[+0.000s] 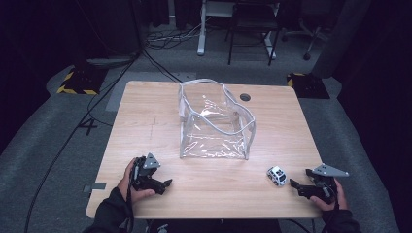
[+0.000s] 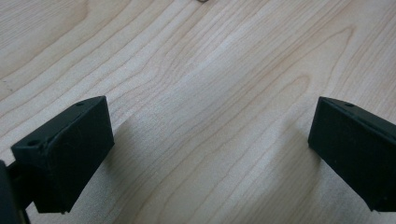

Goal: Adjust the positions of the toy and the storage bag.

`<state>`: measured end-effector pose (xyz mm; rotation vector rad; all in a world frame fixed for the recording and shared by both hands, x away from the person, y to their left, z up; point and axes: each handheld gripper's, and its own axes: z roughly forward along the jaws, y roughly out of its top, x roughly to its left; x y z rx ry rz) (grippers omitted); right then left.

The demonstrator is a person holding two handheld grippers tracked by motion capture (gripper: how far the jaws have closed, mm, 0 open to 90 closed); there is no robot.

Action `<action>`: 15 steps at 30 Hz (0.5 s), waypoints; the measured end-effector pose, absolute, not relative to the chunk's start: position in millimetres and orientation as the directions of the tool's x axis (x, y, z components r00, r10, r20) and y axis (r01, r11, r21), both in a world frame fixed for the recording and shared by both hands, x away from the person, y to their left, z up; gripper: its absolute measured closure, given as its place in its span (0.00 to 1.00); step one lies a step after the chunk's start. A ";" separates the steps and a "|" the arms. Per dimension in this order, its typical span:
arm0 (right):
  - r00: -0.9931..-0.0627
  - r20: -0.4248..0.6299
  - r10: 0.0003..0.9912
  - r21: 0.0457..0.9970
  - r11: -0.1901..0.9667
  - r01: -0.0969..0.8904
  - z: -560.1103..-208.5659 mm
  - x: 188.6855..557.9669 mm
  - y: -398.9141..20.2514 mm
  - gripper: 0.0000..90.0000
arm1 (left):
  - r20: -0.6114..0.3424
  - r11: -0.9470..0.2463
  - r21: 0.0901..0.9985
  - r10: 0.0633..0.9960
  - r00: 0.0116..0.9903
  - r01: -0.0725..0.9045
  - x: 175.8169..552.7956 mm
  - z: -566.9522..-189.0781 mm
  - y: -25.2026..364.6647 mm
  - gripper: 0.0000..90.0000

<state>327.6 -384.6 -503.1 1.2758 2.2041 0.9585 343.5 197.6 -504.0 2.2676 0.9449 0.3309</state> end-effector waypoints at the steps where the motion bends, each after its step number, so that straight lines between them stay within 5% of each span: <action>1: -0.492 -0.014 0.870 0.738 0.341 0.582 -503.2 327.6 -384.6 0.17 | -0.017 -0.528 0.654 0.706 0.708 0.542 343.4 -504.0 197.5 0.00; 15: -0.533 -0.013 0.846 0.737 0.368 0.567 -503.0 324.6 -384.1 0.17 | -0.015 -0.526 0.651 0.712 0.702 0.547 341.7 -503.7 198.6 0.01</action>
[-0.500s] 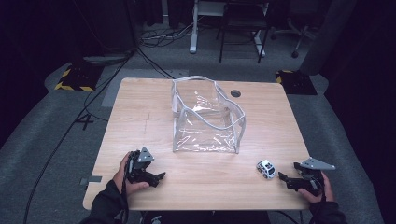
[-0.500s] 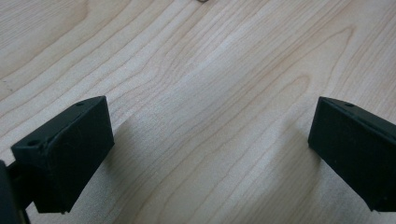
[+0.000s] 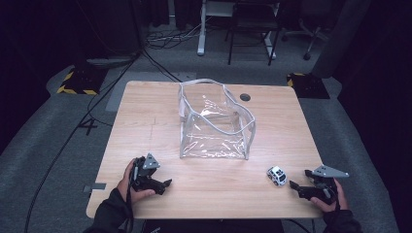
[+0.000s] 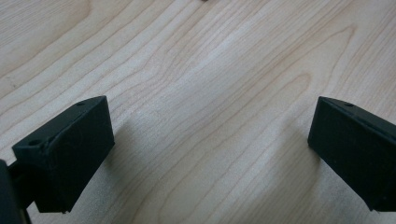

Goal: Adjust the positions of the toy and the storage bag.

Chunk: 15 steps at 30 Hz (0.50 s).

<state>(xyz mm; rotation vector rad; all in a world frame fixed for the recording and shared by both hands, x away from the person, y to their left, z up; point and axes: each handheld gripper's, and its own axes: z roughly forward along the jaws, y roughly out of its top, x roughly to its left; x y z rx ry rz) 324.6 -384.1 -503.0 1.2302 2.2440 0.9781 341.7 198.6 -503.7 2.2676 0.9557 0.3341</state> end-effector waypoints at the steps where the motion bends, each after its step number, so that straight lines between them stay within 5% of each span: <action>1: -0.549 -0.008 0.836 0.735 0.377 0.563 -502.7 323.5 -383.4 0.17 | -0.026 -0.517 0.651 0.717 0.697 0.556 340.8 -503.9 198.9 0.01; 15: -0.667 -0.014 0.745 0.739 0.457 0.495 -503.3 318.0 -373.2 0.17 | -0.014 -0.518 0.655 0.719 0.695 0.550 340.0 -503.7 200.3 0.01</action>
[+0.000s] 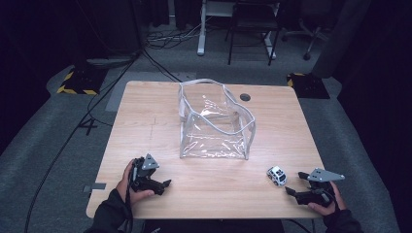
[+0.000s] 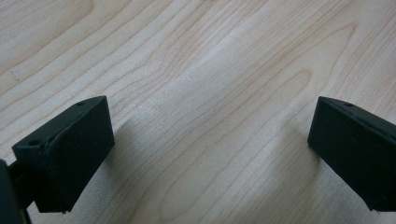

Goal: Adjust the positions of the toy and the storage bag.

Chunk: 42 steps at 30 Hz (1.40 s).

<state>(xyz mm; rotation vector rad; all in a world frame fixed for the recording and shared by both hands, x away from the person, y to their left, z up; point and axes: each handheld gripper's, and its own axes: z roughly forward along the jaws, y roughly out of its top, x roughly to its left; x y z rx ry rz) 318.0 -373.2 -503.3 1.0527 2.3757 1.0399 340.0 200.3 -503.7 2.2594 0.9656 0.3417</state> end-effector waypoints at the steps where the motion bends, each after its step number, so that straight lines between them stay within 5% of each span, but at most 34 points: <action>1: -0.667 -0.014 0.745 0.739 0.457 0.495 -503.3 318.0 -373.2 0.17 | -0.014 -0.518 0.655 0.719 0.695 0.550 340.0 -503.7 200.3 0.01; 23: -0.632 -0.014 0.775 0.731 0.439 0.522 -502.7 340.8 -312.4 0.17 | -0.022 -0.518 0.652 0.716 0.698 0.553 340.3 -504.0 199.9 0.00; 27: -0.618 -0.015 0.786 0.737 0.427 0.524 -502.2 346.5 -307.7 0.25 | -0.020 -0.518 0.653 0.717 0.697 0.553 340.3 -503.9 200.0 0.01; 28: -0.597 -0.014 0.802 0.748 0.405 0.527 -501.5 349.1 -307.4 0.39 | -0.020 -0.519 0.653 0.717 0.697 0.552 340.3 -503.9 200.0 0.00; 33: -0.600 -0.010 0.800 0.754 0.400 0.521 -500.7 353.9 -307.9 0.51 | -0.020 -0.517 0.653 0.719 0.695 0.554 340.2 -503.9 199.9 0.01; 42: -0.607 -0.013 0.794 0.756 0.405 0.513 -500.4 360.5 -307.7 0.54 | -0.024 -0.516 0.653 0.718 0.696 0.555 340.2 -504.0 199.8 0.00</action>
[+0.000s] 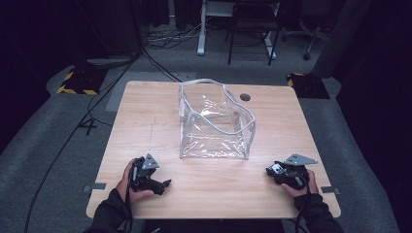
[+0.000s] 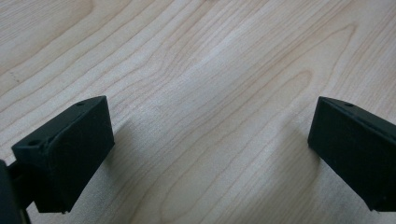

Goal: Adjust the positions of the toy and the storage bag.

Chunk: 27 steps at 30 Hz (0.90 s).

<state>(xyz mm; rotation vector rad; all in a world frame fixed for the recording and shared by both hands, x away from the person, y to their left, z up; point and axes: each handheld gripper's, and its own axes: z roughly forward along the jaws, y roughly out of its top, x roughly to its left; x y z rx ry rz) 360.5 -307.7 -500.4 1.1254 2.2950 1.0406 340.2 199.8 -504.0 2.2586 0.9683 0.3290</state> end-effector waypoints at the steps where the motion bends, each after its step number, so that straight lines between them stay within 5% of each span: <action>1: -0.607 -0.011 0.795 0.754 0.405 0.517 -500.1 360.8 -307.8 0.54 | -0.021 -0.517 0.653 0.719 0.695 0.554 340.2 -503.9 199.9 0.00; 27: -0.569 -0.015 0.823 0.759 0.380 0.529 -496.2 385.2 -310.1 0.54 | -0.024 -0.516 0.652 0.718 0.696 0.555 340.2 -504.0 199.8 0.00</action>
